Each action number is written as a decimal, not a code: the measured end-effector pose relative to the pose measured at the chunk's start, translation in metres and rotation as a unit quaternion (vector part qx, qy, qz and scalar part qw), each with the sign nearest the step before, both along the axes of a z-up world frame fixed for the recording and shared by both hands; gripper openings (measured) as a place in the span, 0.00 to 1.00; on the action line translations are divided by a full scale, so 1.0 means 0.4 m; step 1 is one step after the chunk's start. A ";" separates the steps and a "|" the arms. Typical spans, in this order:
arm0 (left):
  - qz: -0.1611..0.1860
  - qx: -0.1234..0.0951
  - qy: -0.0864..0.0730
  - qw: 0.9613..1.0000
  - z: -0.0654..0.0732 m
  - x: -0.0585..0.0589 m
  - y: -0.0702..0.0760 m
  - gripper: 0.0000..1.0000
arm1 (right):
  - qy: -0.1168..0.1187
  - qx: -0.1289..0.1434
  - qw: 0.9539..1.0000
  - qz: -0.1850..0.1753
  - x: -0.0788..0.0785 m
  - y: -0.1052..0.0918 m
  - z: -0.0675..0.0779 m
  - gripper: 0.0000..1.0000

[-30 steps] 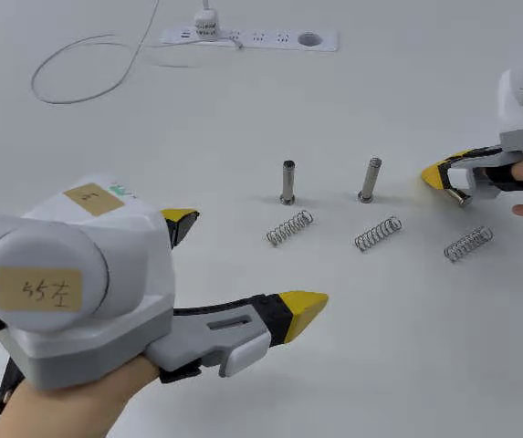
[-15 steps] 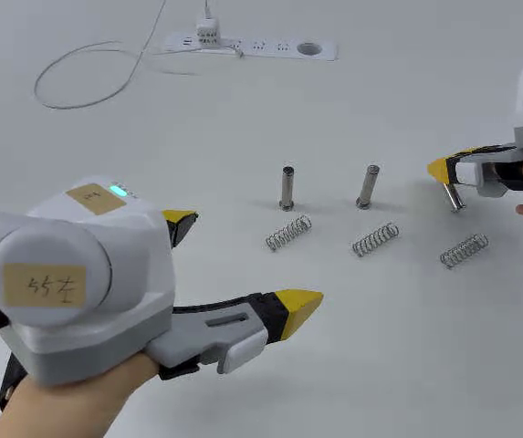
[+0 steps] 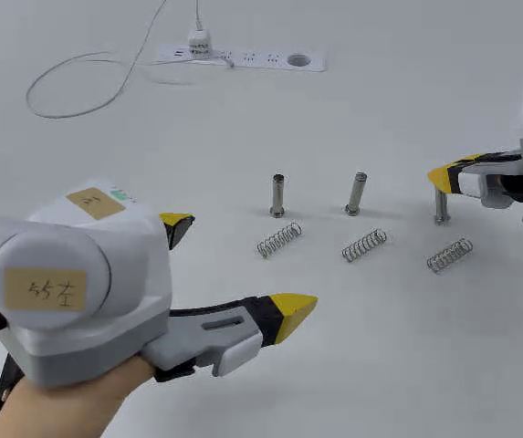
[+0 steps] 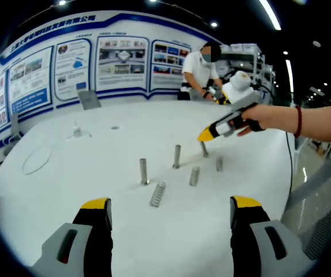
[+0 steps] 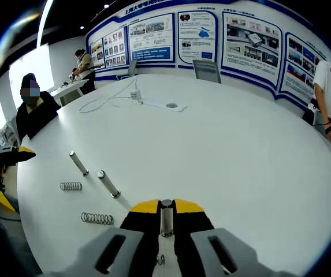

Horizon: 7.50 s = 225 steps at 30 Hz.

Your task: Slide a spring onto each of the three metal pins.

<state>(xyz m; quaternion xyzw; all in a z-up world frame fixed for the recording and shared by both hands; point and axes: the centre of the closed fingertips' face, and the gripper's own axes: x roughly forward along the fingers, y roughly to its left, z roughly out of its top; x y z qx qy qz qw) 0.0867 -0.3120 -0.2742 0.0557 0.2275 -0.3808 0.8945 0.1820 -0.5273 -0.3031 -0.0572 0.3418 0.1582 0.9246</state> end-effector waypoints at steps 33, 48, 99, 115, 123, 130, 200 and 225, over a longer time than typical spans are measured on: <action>-0.003 0.005 -0.001 1.000 -0.003 0.000 -0.002 0.82 | 0.005 -0.018 1.000 -0.012 -0.065 -0.003 0.006 0.09; -0.004 0.010 -0.001 1.000 -0.007 -0.001 -0.001 0.81 | -0.008 -0.021 1.000 -0.010 -0.065 -0.015 0.026 0.18; -0.113 0.151 0.082 0.979 -0.104 0.084 -0.050 0.36 | -0.033 0.065 0.996 0.046 -0.219 0.070 0.089 0.42; -0.097 0.153 0.129 0.975 -0.155 0.121 -0.058 0.25 | -0.034 0.079 0.995 0.058 -0.232 0.075 0.060 0.43; -0.101 0.159 0.146 0.971 -0.170 0.126 -0.065 0.21 | -0.031 0.079 0.995 0.054 -0.232 0.069 0.054 0.42; -0.108 0.167 0.153 0.968 -0.183 0.126 -0.072 0.19 | -0.030 0.079 0.995 0.047 -0.233 0.065 0.055 0.42; -0.037 -0.063 -0.027 0.997 0.064 0.036 -0.097 0.10 | -0.030 0.386 0.922 0.019 -0.160 0.373 0.180 0.29; -0.041 -0.080 -0.039 0.995 0.082 0.021 -0.096 0.10 | -0.003 0.431 0.902 0.039 -0.159 0.421 0.189 0.12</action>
